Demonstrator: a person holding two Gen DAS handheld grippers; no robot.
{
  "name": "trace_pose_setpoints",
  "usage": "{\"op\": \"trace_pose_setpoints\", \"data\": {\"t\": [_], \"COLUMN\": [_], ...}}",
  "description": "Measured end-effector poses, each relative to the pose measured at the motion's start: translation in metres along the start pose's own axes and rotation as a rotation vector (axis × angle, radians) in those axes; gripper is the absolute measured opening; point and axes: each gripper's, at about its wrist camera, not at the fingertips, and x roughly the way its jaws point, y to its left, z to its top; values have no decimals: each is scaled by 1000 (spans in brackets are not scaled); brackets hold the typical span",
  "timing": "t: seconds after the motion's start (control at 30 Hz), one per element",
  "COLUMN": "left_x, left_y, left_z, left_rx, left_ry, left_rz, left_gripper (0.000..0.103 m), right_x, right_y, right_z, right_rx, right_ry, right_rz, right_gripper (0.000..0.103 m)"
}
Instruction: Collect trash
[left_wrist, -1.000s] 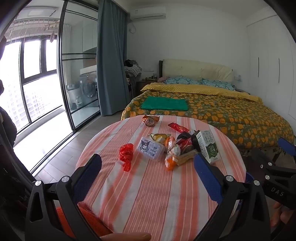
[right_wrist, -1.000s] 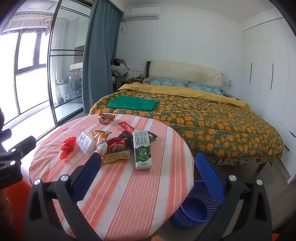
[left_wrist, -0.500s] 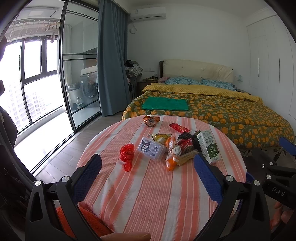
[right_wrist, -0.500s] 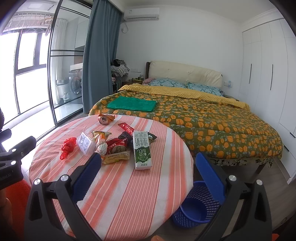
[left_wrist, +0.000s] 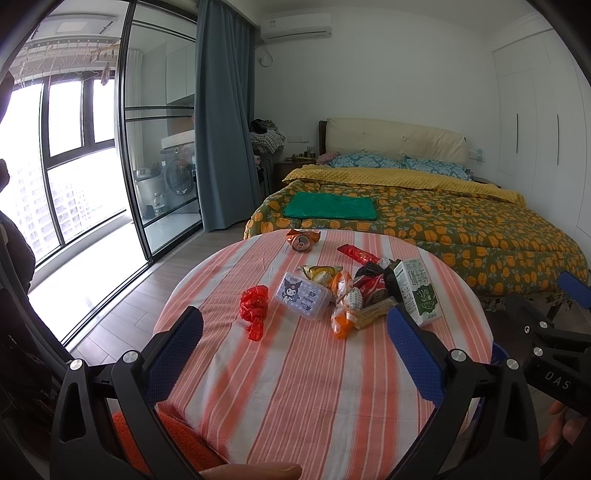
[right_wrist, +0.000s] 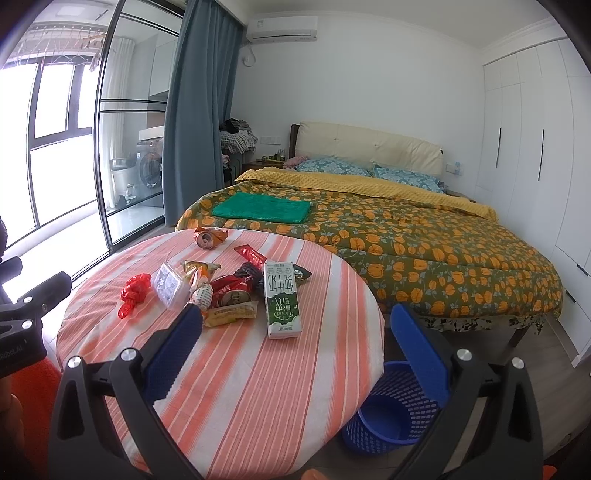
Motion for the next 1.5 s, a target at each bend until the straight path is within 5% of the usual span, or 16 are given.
{"op": "trace_pose_setpoints", "data": {"t": [1.5], "left_x": [1], "left_y": [3], "left_z": [-2], "left_rx": [1], "left_ry": [2], "left_rz": [3], "left_gripper": [99], "right_x": [0], "right_y": [0], "right_z": [-1], "right_rx": [-5], "right_ry": [5], "right_rz": [-1], "right_gripper": [99]}}
